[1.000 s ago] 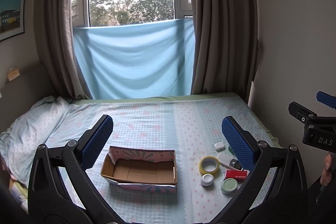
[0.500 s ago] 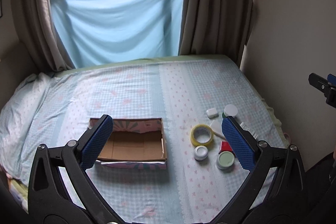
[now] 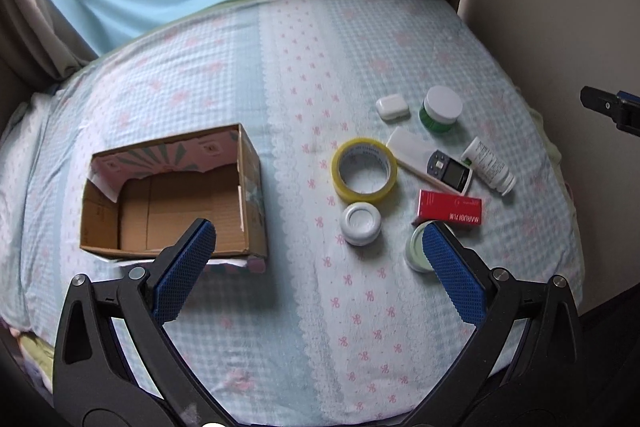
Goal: Organize rigid objects
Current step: 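Grasp the white round lid with the left tool while the right tool grasps the white pill bottle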
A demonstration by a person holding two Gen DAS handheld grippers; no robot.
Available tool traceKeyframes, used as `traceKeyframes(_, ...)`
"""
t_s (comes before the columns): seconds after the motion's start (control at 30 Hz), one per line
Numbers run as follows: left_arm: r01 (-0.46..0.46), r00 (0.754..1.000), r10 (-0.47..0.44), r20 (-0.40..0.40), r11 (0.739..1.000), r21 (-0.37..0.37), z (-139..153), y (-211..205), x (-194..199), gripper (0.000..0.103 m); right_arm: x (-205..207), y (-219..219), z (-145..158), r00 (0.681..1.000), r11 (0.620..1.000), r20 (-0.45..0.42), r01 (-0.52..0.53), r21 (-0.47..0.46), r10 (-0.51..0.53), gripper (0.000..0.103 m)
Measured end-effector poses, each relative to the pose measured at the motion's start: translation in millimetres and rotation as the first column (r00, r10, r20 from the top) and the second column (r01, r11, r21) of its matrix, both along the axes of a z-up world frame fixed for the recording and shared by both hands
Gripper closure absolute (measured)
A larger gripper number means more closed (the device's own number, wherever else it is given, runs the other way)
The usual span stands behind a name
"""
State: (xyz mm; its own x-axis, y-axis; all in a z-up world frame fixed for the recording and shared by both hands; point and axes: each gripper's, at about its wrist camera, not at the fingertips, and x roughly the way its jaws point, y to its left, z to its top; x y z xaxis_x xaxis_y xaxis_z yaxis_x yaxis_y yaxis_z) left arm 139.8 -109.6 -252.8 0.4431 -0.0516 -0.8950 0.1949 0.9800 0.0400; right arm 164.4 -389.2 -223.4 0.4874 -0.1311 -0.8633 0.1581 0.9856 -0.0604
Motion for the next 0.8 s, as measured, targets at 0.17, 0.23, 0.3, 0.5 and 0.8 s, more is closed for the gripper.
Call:
traceKeyframes(0.17,0.032,0.992,-0.028,-0.122,0.999,0.038,-57,-19,20,0.0,31,-11,-62,0.987,0.998,-0.15,-0.058,0.034,0.063,0.0)
traceKeyframes(0.23,0.051,0.984,-0.042,-0.173,0.997,0.05,-82,-26,30,0.0,42,-16,-87,0.974,0.995,-0.207,-0.086,0.043,0.094,0.0)
traceKeyframes(0.3,0.067,0.974,-0.052,-0.222,0.996,0.062,-105,-32,38,0.0,52,-21,-112,0.958,0.992,-0.259,-0.116,0.054,0.126,0.0)
traceKeyframes(0.5,0.093,0.939,-0.064,-0.339,0.993,0.072,-169,-43,63,0.004,76,-28,-188,0.869,0.974,-0.443,-0.217,0.059,0.22,0.01)
traceKeyframes(0.8,0.056,0.902,-0.036,-0.431,0.998,0.034,-231,-42,79,0.007,91,-3,-252,0.724,0.922,-0.611,-0.386,0.025,0.32,0.021)
